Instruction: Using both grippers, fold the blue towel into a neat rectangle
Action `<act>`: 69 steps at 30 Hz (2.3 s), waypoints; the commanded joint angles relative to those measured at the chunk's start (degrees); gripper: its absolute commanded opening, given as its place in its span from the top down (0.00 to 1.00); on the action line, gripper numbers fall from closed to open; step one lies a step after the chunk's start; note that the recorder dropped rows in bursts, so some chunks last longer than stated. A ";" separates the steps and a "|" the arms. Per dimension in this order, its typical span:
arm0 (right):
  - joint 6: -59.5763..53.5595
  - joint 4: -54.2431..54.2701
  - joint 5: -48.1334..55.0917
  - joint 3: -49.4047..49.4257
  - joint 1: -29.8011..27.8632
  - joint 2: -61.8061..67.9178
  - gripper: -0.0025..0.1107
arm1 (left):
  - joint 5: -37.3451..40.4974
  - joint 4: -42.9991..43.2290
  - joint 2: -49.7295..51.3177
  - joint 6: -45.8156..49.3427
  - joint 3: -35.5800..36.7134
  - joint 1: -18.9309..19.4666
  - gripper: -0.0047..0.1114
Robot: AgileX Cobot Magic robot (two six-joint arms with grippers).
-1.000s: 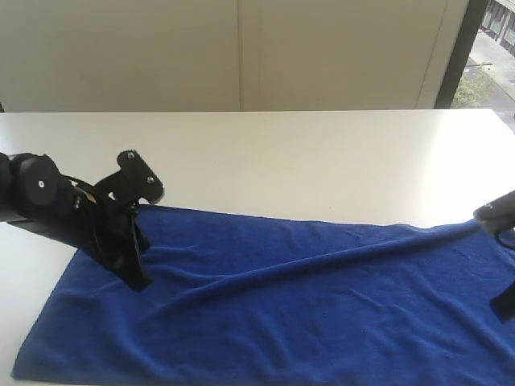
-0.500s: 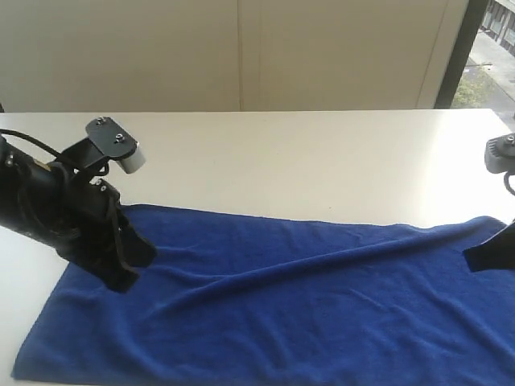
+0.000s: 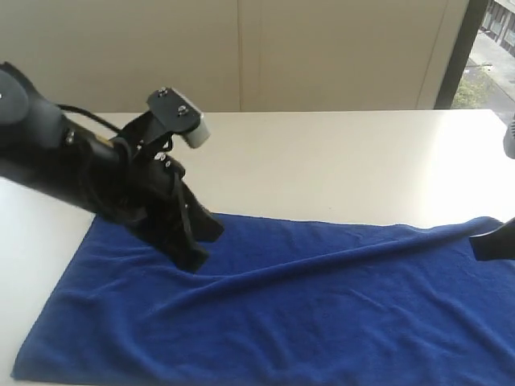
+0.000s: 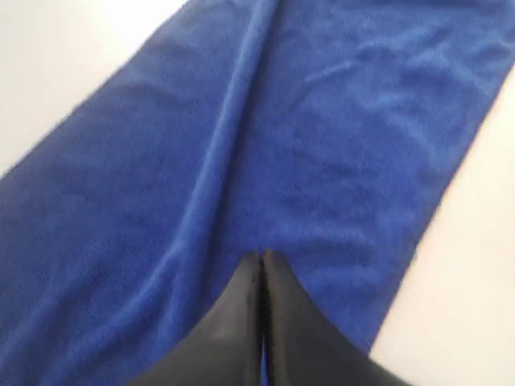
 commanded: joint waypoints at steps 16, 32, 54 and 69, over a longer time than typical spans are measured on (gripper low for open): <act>1.47 0.11 -0.08 0.36 -0.31 -0.48 0.98 | -2.14 -1.13 42.30 6.95 -32.42 -0.33 0.96; 5.96 -3.28 -0.32 0.36 -0.31 -0.03 0.98 | 1.11 8.68 44.87 1.00 -32.42 6.46 0.96; -32.94 33.41 3.88 -31.53 -27.84 44.30 0.98 | 14.22 2.75 35.63 10.58 -28.71 -4.11 0.96; -35.28 34.23 -1.16 -39.61 -28.33 60.74 0.98 | 4.58 3.25 36.10 11.74 -22.56 -7.71 0.96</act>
